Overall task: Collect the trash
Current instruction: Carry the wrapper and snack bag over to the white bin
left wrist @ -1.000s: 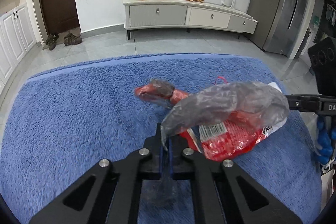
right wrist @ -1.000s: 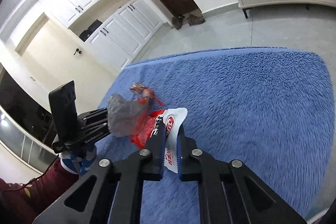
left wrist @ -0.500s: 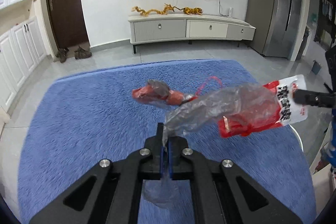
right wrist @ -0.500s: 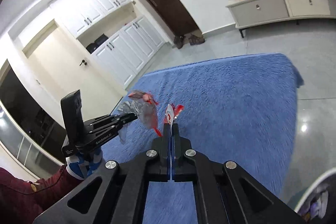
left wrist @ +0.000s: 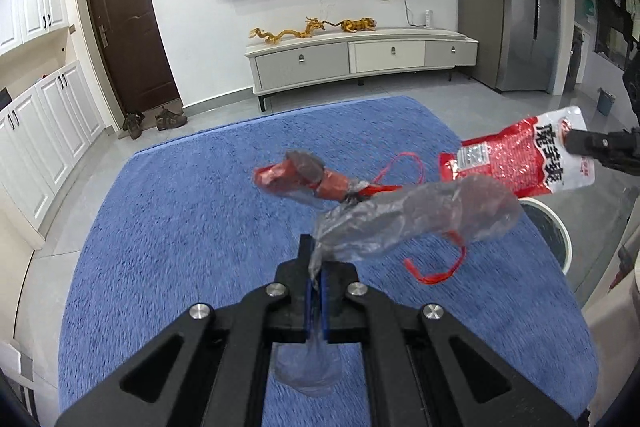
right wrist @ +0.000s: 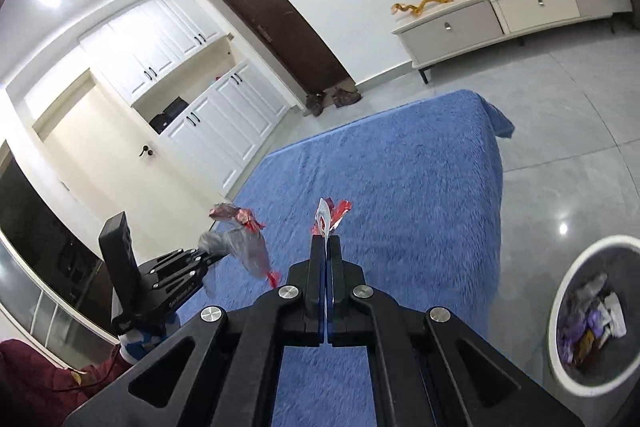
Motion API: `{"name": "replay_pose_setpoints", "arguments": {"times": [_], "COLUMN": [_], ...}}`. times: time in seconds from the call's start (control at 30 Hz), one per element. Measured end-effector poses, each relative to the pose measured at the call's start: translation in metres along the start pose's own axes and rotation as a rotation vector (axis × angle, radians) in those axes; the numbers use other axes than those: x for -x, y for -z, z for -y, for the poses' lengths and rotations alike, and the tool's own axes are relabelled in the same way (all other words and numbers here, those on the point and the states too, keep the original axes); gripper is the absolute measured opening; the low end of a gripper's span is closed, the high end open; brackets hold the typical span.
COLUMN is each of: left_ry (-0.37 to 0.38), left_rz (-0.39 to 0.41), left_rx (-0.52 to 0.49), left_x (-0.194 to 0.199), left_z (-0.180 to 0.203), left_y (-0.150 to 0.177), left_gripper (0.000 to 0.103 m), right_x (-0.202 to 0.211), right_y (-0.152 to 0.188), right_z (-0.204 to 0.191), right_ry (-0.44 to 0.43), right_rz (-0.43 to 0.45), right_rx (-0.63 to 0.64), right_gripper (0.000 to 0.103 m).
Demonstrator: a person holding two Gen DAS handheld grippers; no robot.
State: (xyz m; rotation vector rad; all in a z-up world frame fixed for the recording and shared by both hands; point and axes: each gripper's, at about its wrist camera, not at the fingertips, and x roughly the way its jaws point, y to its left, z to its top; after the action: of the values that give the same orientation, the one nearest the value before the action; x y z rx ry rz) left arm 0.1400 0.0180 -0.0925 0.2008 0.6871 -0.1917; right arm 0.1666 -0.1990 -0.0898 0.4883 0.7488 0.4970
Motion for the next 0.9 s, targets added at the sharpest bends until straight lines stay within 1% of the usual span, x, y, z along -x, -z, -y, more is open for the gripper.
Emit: {"name": "replay_pose_setpoints", "arguments": {"times": [0.2,0.37,0.67,0.9], "left_ry": [-0.005,-0.012,-0.038,-0.039], "left_rz": [0.01,0.024,0.051,0.05], "left_rx": [-0.011,-0.022,-0.05,-0.063], "left_x": [0.015,0.024,0.048,0.057], "left_z": [0.005,0.008,0.015,0.025], "left_y": [0.008,0.007,0.008,0.01], "left_gripper": [0.002,0.002,0.002,0.002], "right_x": [0.01,0.019,0.043,0.056], "right_y": [0.005,0.009,0.018,0.029], "right_z": [-0.009,-0.015,-0.015,-0.014], "right_ry": [-0.008,-0.017,-0.038,-0.053], "right_rz": [0.021,0.035,0.061,0.068], "right_rx": [-0.001,0.006,0.015,0.016], "right_gripper": [0.0,0.0,0.0,0.0]}}
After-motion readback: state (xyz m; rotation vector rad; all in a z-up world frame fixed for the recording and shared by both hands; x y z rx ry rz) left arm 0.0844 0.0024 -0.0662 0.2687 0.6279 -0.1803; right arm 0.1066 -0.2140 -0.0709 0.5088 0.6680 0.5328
